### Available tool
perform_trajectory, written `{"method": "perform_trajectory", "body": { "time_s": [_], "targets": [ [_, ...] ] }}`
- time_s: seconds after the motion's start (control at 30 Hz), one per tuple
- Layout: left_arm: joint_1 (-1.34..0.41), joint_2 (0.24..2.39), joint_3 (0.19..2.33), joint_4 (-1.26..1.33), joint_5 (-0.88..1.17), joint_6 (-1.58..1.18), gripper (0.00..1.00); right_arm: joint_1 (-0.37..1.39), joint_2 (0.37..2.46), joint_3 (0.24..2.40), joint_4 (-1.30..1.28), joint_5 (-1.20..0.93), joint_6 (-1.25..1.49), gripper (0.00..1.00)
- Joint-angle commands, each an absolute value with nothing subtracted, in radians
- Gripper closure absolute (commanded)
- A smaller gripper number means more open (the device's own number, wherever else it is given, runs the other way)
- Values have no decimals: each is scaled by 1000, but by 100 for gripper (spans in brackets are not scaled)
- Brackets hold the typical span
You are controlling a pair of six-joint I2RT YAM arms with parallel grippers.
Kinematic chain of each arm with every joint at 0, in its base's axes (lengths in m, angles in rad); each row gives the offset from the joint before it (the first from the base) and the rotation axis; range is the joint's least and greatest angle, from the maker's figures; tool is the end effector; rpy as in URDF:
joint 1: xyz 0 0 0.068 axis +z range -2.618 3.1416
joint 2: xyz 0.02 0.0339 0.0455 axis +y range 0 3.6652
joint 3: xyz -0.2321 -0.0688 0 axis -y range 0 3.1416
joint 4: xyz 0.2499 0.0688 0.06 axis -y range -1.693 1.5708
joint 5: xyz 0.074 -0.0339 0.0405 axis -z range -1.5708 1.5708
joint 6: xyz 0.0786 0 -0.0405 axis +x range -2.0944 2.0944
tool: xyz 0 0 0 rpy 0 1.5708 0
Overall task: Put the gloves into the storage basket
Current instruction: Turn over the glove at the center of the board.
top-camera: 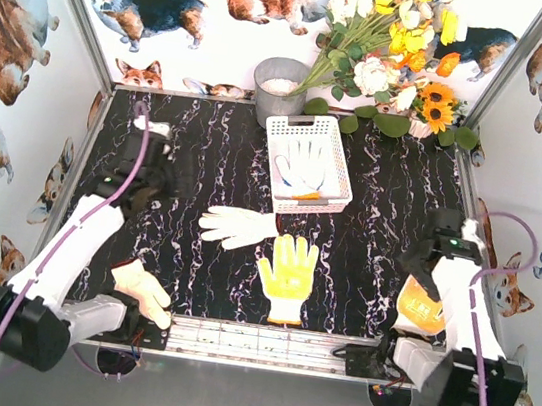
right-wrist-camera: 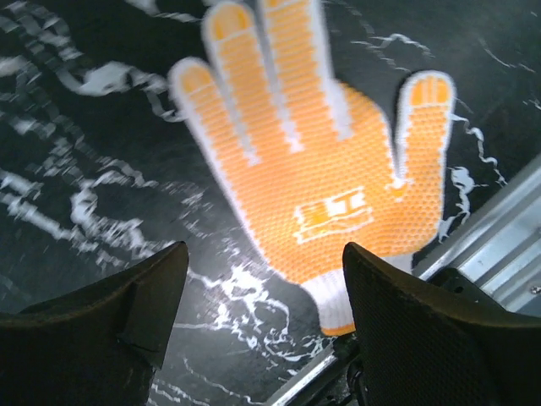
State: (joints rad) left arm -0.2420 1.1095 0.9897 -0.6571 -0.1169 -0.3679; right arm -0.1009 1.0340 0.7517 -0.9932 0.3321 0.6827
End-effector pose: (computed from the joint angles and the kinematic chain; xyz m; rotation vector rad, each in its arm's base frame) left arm 0.2744 -0.0583 0.2444 -0.2050 2.3379 -0.1643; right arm 0.1976 -0.0458 0.1591 1.1125 2.5134 -0.3239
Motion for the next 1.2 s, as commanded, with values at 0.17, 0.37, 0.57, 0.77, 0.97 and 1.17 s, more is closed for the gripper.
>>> {"method": "perform_trajectory", "body": {
  "time_s": [0.17, 0.37, 0.57, 0.77, 0.97, 1.17],
  "targets": [
    [-134, 1078, 896, -543, -84, -243, 0, -241, 1187, 713, -865, 365, 672, 17],
    [-132, 1077, 891, -528, -96, -215, 0, -252, 1305, 727, -804, 298, 661, 20],
    [-130, 1068, 888, -519, -70, -218, 0, -252, 1392, 699, -732, 194, 706, 31],
    [-130, 1072, 887, -518, -73, -216, 0, -252, 1431, 674, -685, 116, 715, 58],
    [-129, 1082, 887, -523, -87, -213, 0, -252, 1409, 645, -653, 55, 710, 87],
    [-126, 1085, 887, -521, -98, -213, 0, -238, 1327, 687, -699, -81, 704, 100]
  ]
}}
